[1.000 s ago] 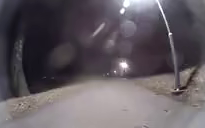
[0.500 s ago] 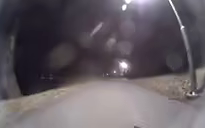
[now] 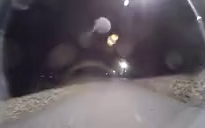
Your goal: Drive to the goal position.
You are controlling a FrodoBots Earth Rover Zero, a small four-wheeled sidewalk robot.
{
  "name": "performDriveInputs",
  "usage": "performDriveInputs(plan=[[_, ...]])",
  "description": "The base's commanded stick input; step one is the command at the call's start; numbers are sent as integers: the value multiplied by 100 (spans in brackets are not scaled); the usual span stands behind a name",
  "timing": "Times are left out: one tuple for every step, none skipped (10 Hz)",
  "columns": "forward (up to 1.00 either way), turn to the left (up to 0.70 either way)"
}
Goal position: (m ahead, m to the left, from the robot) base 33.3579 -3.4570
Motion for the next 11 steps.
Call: performDriveInputs(plan=[[100,0],[100,0],[100,0],[100,0],[100,0],[100,0],[100,0],[100,0],[100,0],[100,0],[100,0]])
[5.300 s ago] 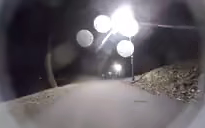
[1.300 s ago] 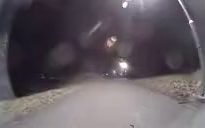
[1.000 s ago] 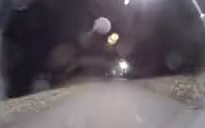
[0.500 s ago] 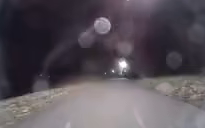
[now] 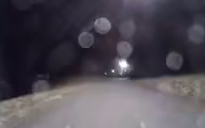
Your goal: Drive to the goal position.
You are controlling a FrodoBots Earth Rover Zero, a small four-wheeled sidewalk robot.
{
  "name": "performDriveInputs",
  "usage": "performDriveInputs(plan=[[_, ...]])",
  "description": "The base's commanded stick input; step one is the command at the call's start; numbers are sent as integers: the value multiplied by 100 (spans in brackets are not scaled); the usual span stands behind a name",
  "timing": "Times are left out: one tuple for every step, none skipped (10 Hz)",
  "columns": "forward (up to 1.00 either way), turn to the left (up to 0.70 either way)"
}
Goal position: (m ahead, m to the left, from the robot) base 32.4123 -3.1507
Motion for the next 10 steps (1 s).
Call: performDriveInputs(plan=[[100,0],[100,0],[100,0],[100,0],[100,0],[100,0],[100,0],[100,0],[100,0],[100,-15]])
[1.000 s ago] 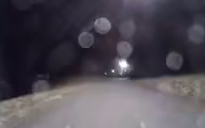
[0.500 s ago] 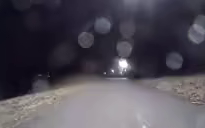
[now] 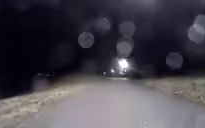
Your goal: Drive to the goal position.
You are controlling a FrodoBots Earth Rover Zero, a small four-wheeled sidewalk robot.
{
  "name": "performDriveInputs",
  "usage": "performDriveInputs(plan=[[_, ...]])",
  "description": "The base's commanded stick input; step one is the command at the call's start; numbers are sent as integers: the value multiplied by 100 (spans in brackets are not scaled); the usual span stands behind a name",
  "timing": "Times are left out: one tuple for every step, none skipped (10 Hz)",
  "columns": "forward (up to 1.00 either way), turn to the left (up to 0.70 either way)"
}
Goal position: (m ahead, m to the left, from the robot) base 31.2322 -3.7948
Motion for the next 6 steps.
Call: performDriveInputs(plan=[[100,-40],[100,-40],[100,-40],[100,-40],[100,-16],[100,-1]])
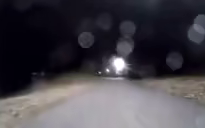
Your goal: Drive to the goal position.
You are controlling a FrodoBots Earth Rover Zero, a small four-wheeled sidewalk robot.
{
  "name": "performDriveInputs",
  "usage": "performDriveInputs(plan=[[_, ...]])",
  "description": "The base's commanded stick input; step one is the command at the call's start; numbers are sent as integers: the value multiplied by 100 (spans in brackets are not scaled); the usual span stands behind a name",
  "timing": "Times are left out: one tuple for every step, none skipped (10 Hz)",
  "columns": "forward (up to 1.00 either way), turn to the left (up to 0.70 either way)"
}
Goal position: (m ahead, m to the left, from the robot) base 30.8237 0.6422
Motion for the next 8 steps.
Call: performDriveInputs(plan=[[100,0],[100,0],[100,0],[100,0],[100,0],[100,0],[100,0],[100,0]])
